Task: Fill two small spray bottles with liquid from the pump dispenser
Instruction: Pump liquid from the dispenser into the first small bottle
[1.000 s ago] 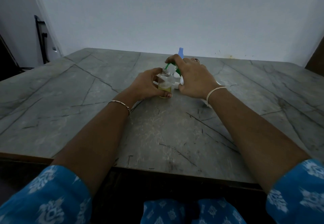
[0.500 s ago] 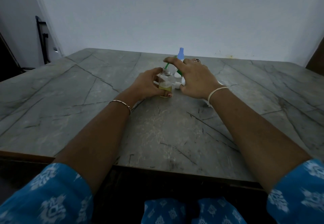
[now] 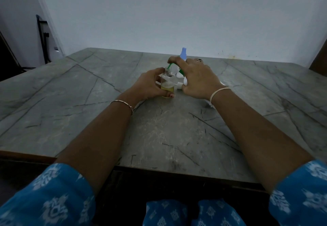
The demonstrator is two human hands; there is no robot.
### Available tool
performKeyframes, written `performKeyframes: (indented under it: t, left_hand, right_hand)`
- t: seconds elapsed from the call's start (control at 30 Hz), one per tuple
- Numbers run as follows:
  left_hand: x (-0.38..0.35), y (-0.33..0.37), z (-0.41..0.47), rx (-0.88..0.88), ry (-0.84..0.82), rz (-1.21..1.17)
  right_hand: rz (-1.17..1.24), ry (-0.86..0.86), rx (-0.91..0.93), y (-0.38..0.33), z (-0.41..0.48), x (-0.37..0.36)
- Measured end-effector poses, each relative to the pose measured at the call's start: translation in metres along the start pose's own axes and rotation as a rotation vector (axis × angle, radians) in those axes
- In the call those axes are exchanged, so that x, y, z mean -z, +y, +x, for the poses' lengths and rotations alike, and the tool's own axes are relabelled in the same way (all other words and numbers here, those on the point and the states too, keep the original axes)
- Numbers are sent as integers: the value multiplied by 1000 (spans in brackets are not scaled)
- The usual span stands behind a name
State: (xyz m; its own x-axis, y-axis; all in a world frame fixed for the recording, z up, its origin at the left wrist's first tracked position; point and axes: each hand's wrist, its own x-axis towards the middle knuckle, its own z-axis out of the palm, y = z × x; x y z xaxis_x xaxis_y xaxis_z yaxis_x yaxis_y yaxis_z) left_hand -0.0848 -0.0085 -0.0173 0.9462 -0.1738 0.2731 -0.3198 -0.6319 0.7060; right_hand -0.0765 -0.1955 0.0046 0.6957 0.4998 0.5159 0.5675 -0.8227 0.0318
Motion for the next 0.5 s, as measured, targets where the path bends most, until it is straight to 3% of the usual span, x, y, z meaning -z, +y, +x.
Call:
performKeyframes:
  t: [0.5]
  left_hand:
    - [0,3,0,-17,-1,36]
  right_hand:
    - [-45,2,19,-2,2,2]
